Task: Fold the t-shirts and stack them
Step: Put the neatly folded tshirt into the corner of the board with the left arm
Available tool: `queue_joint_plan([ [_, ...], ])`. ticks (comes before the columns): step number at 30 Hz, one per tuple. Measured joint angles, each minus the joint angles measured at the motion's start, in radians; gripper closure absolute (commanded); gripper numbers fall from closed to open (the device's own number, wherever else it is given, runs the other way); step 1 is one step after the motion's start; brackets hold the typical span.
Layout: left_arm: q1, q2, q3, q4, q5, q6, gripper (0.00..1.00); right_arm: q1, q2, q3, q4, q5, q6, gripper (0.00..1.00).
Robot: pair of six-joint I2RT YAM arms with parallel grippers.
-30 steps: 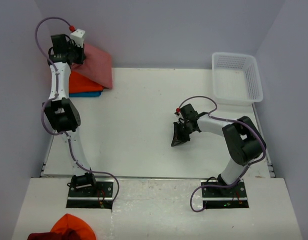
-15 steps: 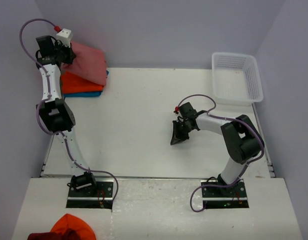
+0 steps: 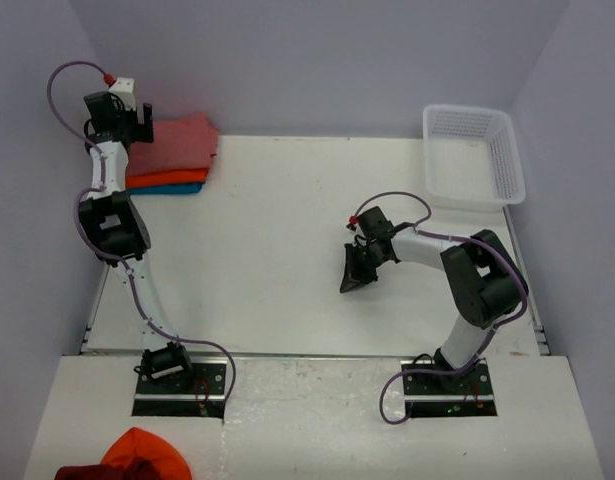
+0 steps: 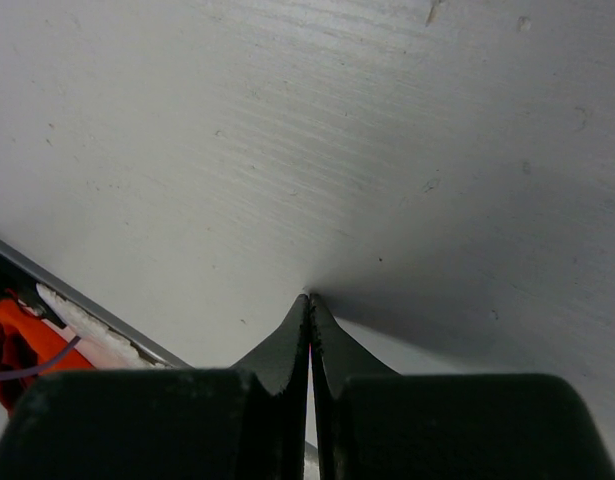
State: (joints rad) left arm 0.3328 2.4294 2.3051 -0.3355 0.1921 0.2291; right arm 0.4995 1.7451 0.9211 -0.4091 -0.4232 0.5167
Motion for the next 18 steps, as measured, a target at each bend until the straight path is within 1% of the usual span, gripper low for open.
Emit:
queue_joint_plan([
  [3,0.0,-0.076,-0.19,0.15,-0.135,-0.033,0.0,0.006,0.0,-0.006,0.011,-0.018,0.003,1.0],
  [5,-0.009,-0.125,-0.278,0.224,-0.222,-0.043,0.0,0.02,0.0,-0.006,0.014,-0.019,0.004,1.0],
  [7,-0.032,-0.152,-0.293,0.27,-0.285,-0.043,0.0,0.035,0.0,-0.006,0.014,-0.018,0.004,1.0],
  [10,-0.101,-0.199,-0.274,0.316,-0.346,-0.013,0.0,0.046,0.0,-0.006,0.014,-0.018,0.004,1.0],
  [11,-0.13,-0.212,-0.257,0.322,-0.354,-0.002,0.08,0.046,0.0,-0.006,0.014,-0.018,0.005,1.0],
  [12,-0.165,-0.225,-0.237,0.328,-0.356,0.0,0.12,0.045,0.0,-0.006,0.014,-0.018,0.006,1.0],
  [13,-0.194,-0.238,-0.222,0.336,-0.351,0.0,0.21,0.045,0.0,-0.006,0.014,-0.018,0.007,1.0],
  [14,-0.226,-0.252,-0.211,0.346,-0.341,-0.01,0.41,0.045,-0.001,-0.006,0.014,-0.018,0.008,1.0],
  [15,-0.25,-0.263,-0.202,0.351,-0.328,-0.025,0.75,0.046,-0.003,-0.006,0.014,-0.017,0.008,1.0],
  [16,-0.268,-0.271,-0.195,0.357,-0.313,-0.043,0.96,0.046,-0.007,-0.007,0.014,-0.016,0.008,1.0],
  [17,-0.277,-0.275,-0.185,0.36,-0.299,-0.062,1.0,0.046,-0.013,-0.008,0.014,-0.015,0.009,1.0],
  [18,-0.279,-0.276,-0.176,0.362,-0.287,-0.087,1.0,0.046,-0.021,-0.01,0.014,-0.014,0.009,1.0],
])
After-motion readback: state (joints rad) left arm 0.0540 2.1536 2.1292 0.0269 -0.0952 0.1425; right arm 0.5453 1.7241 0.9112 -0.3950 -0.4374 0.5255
